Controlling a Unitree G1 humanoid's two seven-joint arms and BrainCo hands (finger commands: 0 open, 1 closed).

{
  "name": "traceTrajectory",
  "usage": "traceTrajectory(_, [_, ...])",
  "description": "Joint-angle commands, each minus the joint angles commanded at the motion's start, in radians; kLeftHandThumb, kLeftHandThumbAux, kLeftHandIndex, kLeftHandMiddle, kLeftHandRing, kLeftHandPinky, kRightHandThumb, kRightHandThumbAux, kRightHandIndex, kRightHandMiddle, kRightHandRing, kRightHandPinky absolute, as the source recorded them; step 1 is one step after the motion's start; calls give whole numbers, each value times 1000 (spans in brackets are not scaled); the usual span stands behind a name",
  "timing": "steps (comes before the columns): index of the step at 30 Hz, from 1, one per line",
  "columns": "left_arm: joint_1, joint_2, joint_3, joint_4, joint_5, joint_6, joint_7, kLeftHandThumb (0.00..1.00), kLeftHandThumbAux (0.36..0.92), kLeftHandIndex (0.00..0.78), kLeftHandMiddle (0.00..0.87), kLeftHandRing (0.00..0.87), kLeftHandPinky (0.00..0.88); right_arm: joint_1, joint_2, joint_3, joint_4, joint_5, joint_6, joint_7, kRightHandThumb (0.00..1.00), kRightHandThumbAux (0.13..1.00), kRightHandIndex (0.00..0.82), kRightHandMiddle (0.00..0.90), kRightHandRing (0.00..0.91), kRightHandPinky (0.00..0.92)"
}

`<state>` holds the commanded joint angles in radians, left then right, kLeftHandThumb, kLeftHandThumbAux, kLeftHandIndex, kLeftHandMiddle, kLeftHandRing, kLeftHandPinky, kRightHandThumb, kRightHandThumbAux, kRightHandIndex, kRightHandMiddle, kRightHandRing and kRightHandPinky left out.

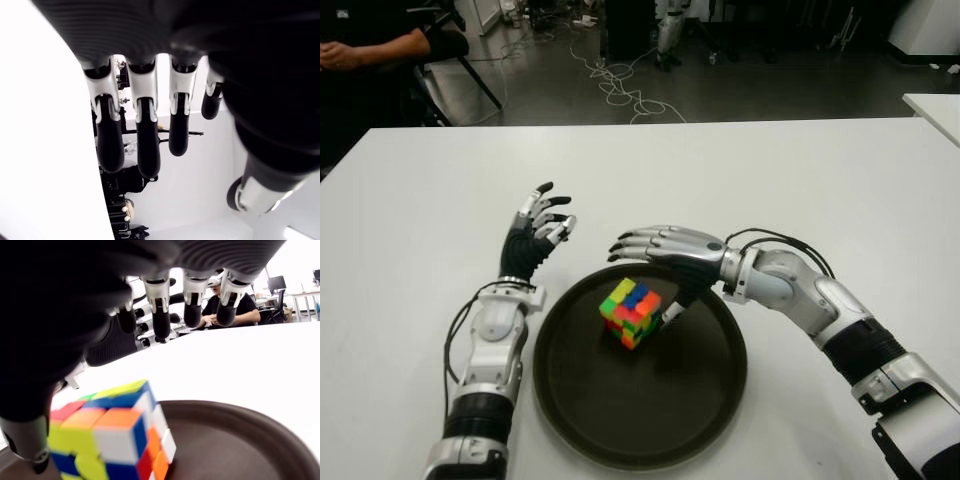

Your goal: Pick up the Rubik's Cube and put it in the plate

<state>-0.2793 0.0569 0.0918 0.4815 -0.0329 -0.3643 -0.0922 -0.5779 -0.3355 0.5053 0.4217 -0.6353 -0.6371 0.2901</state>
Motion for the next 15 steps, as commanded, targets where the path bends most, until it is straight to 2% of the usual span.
traceTrajectory(15, [-1, 1, 1, -3, 1, 10, -1, 402, 671, 112, 275, 377, 493, -9, 1, 4, 20, -19, -8, -29, 0, 669, 4, 16, 0, 0])
